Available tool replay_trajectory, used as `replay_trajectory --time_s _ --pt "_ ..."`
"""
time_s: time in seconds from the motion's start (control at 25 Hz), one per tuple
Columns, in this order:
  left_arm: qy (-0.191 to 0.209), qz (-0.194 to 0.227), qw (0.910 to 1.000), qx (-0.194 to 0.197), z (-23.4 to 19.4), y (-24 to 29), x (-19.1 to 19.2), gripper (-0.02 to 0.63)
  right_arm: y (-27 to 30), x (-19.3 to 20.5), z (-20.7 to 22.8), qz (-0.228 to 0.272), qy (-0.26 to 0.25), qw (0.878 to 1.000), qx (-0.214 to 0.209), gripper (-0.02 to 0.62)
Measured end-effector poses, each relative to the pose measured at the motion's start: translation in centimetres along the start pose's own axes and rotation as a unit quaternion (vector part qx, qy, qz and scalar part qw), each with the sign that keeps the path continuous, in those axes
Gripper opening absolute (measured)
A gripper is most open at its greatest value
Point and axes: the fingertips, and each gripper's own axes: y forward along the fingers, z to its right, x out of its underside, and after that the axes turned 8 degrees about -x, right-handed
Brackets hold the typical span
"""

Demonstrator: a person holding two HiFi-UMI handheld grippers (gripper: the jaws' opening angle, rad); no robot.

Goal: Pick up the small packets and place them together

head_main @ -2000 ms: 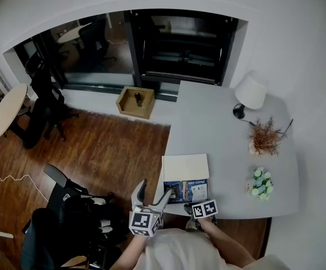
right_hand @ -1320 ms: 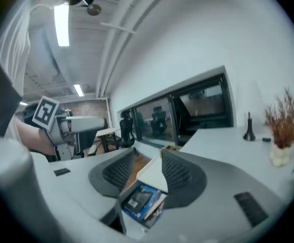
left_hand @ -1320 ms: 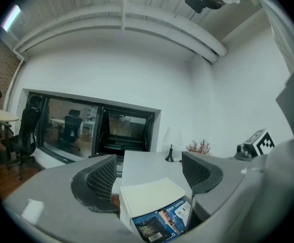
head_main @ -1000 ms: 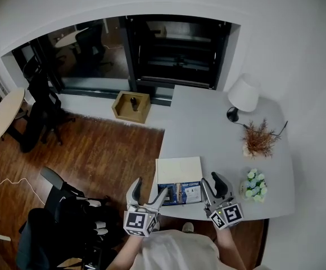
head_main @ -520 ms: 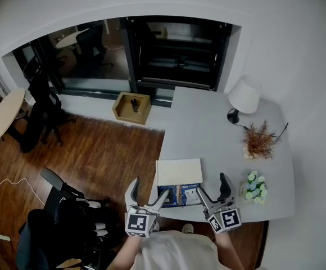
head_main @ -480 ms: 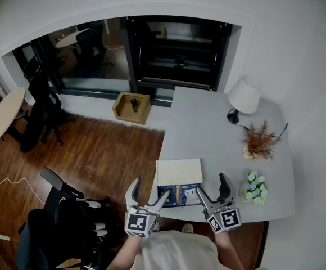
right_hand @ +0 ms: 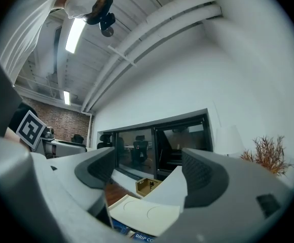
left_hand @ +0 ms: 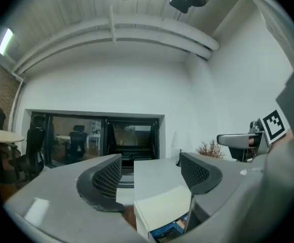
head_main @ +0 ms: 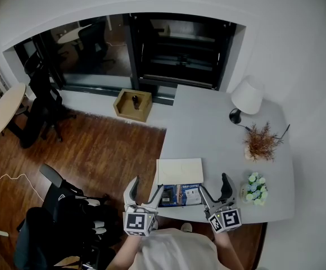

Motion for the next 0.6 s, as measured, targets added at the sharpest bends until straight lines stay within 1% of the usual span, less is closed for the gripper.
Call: replay_trajectory --time_s 0.12,0.2,0.28,0.36,0.48,0.6 --pt "-0.006 -0.001 1.0 0.0 -0.1 0.0 0.0 0.368 0.3 1.2 -0.3 -0.02 0.014 1.0 -0.014 0.422" --pt "-0.006 -0.003 1.0 -0.002 -0.3 -0.1 0.3 0.368 0.7 2.3 -0.9 -0.04 0.023 0.998 -0.034 0.419" --pt "-0.003 -0.005 1.0 -0.005 -0.5 -0.1 0.5 0.368 1.1 3.4 -1.6 -0.059 0.028 0.996 -0.057 0.395" --pt "-0.001 -0.007 0.9999 -0.009 -0.8 -0.1 0.7 0.368 1.6 4.6 -2.4 -0.078 0.034 0.993 -0.079 0.388" --pt "0.002 -0.009 0.9999 -0.013 -1.1 -0.2 0.7 0.368 2.1 6.8 -3.1 -0.115 0.049 0.986 -0.11 0.387" --pt "0.003 -0.012 0.9998 -0.017 -1.4 -0.3 0.7 0.368 2.5 9.8 -4.1 -0.165 0.059 0.973 -0.15 0.387"
